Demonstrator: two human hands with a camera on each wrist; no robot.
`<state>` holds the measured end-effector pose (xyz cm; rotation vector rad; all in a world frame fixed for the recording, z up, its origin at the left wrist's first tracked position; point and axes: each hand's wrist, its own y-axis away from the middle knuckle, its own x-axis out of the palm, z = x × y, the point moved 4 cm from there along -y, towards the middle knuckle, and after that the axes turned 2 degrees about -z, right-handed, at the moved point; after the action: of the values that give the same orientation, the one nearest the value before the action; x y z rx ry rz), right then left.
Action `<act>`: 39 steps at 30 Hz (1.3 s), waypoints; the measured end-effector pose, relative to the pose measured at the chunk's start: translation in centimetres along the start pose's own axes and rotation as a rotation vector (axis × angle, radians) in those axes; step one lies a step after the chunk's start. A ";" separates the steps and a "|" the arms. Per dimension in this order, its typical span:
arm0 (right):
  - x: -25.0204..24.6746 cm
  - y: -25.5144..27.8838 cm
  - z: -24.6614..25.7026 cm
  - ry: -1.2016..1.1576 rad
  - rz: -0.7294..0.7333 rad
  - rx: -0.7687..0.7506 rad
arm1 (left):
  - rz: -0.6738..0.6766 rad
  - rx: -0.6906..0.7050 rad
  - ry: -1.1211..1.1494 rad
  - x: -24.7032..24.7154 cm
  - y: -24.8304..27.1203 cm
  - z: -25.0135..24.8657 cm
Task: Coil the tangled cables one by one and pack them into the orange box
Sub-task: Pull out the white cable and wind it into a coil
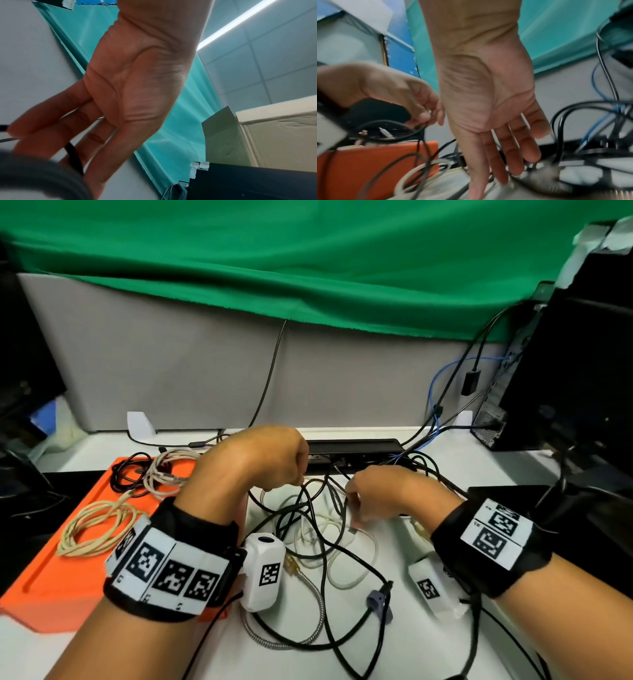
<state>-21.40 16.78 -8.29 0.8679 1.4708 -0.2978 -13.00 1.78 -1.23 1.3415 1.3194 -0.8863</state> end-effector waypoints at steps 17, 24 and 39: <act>-11.9 6.8 -2.4 -0.414 -0.667 0.046 | -0.114 -0.001 0.006 -1.8 0.7 0.7; -15.6 9.4 1.5 -0.864 -1.034 -0.296 | -0.387 0.368 0.447 -4.7 3.1 -2.4; -15.5 14.2 0.1 -1.458 -1.290 -0.607 | -0.055 0.344 0.407 -0.4 1.1 -3.8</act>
<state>-13.92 21.20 10.83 -0.8550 0.3996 -1.0582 -12.51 5.43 0.14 1.8327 1.5661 -0.9392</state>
